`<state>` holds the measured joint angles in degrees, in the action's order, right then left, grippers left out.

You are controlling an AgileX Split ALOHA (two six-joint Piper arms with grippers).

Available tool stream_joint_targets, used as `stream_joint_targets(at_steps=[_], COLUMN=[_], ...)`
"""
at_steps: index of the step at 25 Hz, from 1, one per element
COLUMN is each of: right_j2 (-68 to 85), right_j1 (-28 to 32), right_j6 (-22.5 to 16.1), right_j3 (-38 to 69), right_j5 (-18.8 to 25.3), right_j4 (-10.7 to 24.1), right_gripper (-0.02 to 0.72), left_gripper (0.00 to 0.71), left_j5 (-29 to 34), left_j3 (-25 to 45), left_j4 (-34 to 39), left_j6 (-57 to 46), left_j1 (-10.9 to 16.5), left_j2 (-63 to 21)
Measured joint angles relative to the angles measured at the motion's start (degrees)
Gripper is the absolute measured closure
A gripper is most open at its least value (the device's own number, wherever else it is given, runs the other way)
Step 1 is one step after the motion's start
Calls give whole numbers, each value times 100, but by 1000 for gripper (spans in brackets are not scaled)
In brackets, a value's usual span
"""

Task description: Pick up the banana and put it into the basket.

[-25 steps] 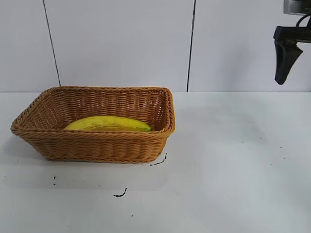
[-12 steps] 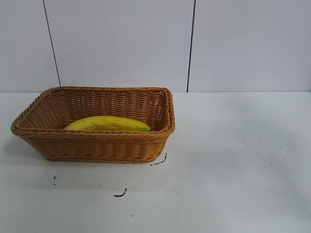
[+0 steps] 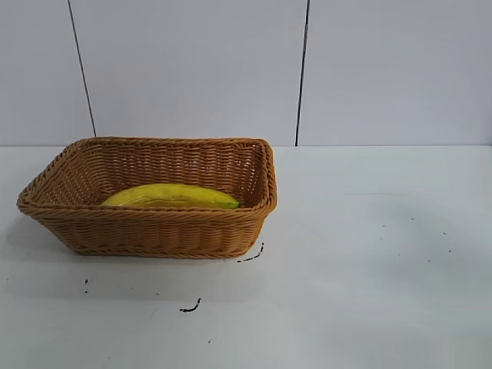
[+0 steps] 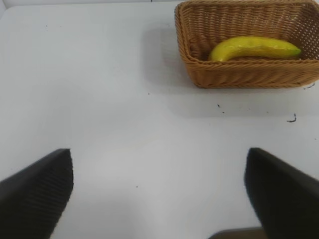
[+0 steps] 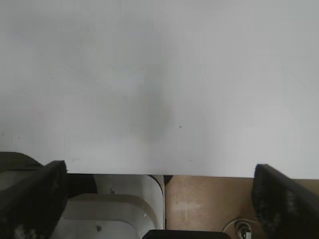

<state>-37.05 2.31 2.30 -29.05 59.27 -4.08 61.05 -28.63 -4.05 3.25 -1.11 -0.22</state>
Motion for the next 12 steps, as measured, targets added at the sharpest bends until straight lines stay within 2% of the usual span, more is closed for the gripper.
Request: stream_joint_targets(at_steps=[12], right_j2=[2356], right_j1=[0], right_j6=[0], right_j3=[23], right_j5=[-48], right_j4=[-11], right_gripper=[13], left_gripper=[17], left_j5=[0], left_j3=[0], left_j4=[0], left_j6=[0], left_j1=[0], left_j2=[0])
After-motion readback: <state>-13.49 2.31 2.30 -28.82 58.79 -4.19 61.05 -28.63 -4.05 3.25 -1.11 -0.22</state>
